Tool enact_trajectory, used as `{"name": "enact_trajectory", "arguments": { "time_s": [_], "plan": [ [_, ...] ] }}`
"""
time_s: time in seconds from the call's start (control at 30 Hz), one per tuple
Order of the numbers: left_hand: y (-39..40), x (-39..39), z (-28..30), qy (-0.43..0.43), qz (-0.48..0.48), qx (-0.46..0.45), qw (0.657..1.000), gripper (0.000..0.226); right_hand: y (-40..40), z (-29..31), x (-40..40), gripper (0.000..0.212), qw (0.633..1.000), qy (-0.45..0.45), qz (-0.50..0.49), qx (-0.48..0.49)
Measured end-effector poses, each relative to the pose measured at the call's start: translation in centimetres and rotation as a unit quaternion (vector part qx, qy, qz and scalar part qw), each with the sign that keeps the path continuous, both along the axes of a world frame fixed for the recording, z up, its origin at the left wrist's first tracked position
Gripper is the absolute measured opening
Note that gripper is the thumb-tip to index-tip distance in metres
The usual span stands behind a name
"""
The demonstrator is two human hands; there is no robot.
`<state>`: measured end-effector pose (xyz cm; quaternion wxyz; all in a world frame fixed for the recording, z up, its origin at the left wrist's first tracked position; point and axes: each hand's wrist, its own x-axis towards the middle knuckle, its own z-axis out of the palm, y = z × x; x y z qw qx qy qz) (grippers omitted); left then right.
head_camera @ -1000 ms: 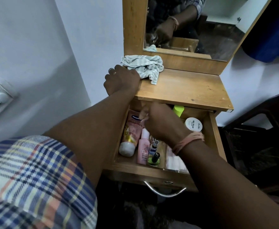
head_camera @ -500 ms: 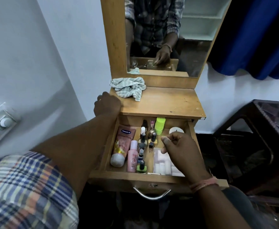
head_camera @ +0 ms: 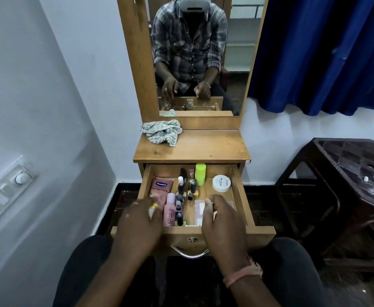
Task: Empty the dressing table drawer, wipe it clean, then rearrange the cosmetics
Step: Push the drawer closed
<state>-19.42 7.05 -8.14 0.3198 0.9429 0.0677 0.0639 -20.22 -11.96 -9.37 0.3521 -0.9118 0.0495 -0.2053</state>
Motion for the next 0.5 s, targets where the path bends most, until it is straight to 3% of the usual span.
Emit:
{"name": "enact_trajectory", "arguments": {
  "time_s": [0.13, 0.33, 0.5],
  "plan": [
    [-2.1, -4.4, -0.9, -0.057, -0.077, 0.110, 0.989, 0.022, 0.5, -1.1, -2.6, 0.026, 0.991, -0.002, 0.127, -0.050],
    [-1.5, -2.7, -1.8, -0.087, -0.066, 0.102, 0.989, 0.022, -0.4, -1.6, -1.7, 0.015, 0.982, -0.007, 0.172, -0.079],
    [-1.5, -1.8, -2.7, -0.109, -0.073, 0.077, 0.988, 0.035, -0.2, -2.4, 0.0, 0.012, 0.981, -0.045, 0.158, -0.105]
  ]
}}
